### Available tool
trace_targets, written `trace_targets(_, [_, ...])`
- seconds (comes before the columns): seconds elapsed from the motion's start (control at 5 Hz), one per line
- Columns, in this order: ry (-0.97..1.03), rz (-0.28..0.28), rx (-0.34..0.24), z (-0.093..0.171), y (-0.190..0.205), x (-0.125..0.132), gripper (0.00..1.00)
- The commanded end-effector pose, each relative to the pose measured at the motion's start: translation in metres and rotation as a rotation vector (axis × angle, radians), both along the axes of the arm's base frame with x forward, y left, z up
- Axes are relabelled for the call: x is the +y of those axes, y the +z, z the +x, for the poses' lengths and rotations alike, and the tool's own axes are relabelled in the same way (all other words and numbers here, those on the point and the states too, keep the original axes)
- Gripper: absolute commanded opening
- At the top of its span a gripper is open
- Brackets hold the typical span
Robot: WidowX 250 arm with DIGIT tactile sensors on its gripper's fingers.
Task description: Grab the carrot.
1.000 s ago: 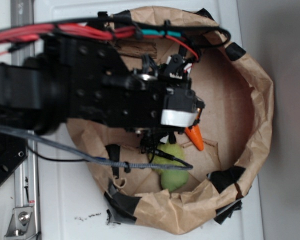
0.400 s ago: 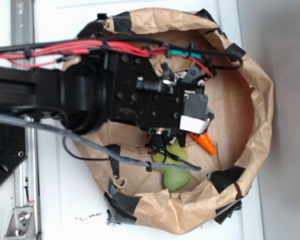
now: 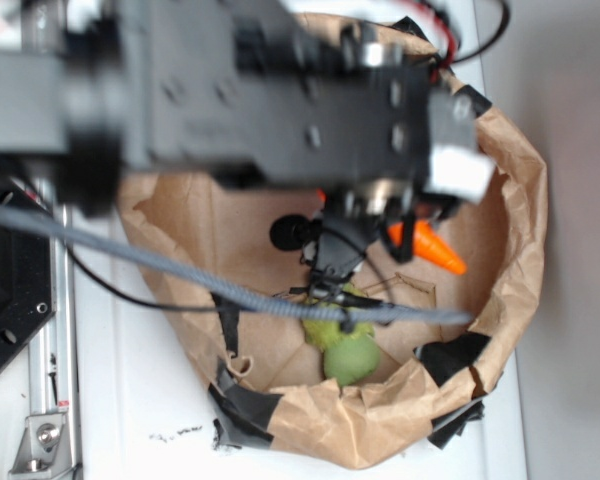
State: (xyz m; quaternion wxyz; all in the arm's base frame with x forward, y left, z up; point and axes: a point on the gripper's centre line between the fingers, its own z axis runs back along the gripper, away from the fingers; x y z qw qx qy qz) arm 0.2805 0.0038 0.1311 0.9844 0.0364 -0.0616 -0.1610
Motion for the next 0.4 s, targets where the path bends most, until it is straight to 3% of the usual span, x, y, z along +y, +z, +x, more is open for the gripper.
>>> trace_targets(0.0, [0.410,-0.063,-0.127,-0.0096,0.0901,-0.0101,0.00])
trace_targets(0.2, [0.440,-0.068,-0.089,-0.0088,0.0912,-0.0120,0.00])
